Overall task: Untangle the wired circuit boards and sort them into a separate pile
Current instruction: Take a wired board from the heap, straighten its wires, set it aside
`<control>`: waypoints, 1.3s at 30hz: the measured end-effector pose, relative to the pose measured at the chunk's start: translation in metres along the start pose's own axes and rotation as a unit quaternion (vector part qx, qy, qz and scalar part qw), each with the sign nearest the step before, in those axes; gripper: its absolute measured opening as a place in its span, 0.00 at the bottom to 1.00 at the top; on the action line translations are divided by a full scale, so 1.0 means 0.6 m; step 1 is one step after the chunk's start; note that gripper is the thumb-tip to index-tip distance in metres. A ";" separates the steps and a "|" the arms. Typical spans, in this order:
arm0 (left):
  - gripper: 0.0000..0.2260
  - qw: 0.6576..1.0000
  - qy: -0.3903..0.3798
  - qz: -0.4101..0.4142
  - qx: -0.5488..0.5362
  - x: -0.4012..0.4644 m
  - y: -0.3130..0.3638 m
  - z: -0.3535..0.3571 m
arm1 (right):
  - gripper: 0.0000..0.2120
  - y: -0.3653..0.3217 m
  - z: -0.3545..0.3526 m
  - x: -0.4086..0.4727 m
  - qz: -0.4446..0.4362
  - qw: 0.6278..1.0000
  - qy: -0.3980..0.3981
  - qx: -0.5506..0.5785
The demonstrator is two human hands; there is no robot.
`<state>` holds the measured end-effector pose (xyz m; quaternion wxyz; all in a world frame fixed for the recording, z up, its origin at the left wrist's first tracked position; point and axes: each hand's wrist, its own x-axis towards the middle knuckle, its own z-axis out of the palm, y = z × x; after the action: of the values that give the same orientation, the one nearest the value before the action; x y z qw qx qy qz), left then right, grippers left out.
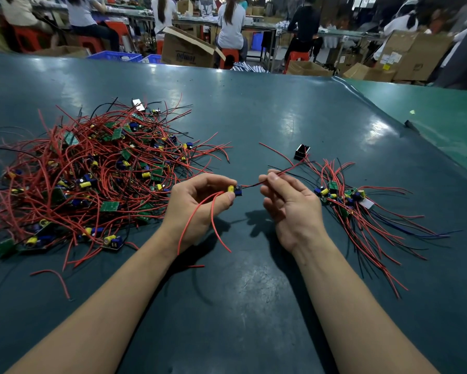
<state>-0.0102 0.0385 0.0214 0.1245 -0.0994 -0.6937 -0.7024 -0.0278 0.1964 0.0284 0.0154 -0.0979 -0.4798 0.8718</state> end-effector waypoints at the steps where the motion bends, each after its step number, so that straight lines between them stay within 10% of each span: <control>1: 0.08 1.000 -0.002 -0.006 -0.002 0.000 0.001 -0.001 | 0.04 -0.003 -0.001 0.002 -0.004 1.000 0.015 0.015; 17: 0.05 0.998 -0.053 -0.042 -0.009 0.000 0.004 -0.006 | 0.06 -0.006 -0.007 0.012 -0.050 0.997 0.014 0.061; 22: 0.07 1.000 0.010 -0.008 -0.008 0.002 0.000 -0.003 | 0.16 0.007 0.003 -0.004 0.067 0.995 -0.051 -0.058; 30: 0.08 1.000 -0.012 0.000 0.016 0.000 0.000 -0.001 | 0.06 0.014 0.004 -0.001 -0.013 0.989 -0.055 -0.136; 39: 0.07 1.000 -0.012 -0.026 0.012 0.000 -0.001 -0.007 | 0.08 0.003 -0.007 0.018 -0.092 0.990 0.103 -0.043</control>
<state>-0.0104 0.0342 0.0211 0.0992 -0.0887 -0.7058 -0.6958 -0.0377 0.2005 0.0231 0.1406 -0.1427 -0.5196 0.8306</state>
